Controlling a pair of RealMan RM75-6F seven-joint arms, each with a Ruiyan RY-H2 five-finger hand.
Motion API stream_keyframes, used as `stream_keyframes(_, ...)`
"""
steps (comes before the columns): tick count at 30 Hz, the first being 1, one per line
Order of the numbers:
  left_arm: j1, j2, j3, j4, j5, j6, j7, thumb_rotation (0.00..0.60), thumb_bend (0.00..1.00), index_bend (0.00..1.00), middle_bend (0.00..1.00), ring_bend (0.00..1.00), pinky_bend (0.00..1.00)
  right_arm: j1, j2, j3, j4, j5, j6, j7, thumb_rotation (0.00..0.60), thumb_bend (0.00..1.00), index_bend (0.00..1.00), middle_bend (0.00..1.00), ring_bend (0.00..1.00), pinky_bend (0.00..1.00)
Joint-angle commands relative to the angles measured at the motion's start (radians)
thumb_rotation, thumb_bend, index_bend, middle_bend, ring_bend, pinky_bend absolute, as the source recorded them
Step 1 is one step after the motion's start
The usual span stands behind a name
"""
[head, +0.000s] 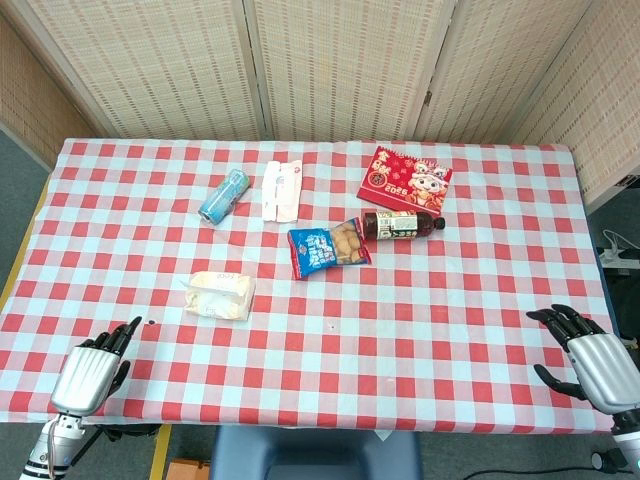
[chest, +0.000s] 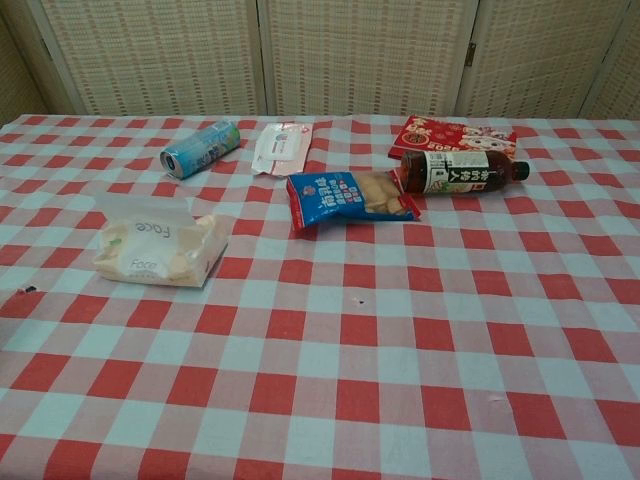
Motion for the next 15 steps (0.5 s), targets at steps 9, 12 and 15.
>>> stream_keyframes(9,-0.002,-0.006,0.005,-0.001,0.016,0.005,0.008,0.6,0.44,0.1,0.26,0.39,0.64,-0.003,0.004,-0.004,-0.001,-0.007,0.006,0.004,0.6,0.19,0.21,0.21,0.11,0.28)
stream_keyframes(12,-0.014,-0.014,0.001,0.003,0.026,-0.001,-0.001,0.6,0.44,0.1,0.28,0.39,0.64,-0.004,0.005,-0.004,-0.003,-0.005,0.006,0.003,0.6,0.19,0.21,0.21,0.11,0.28)
stream_keyframes(15,-0.041,-0.039,-0.022,0.022,0.05,0.006,0.003,0.6,0.44,0.1,0.37,0.48,0.69,-0.004,0.008,-0.006,-0.005,-0.003,0.003,0.002,0.6,0.19,0.21,0.21,0.11,0.28)
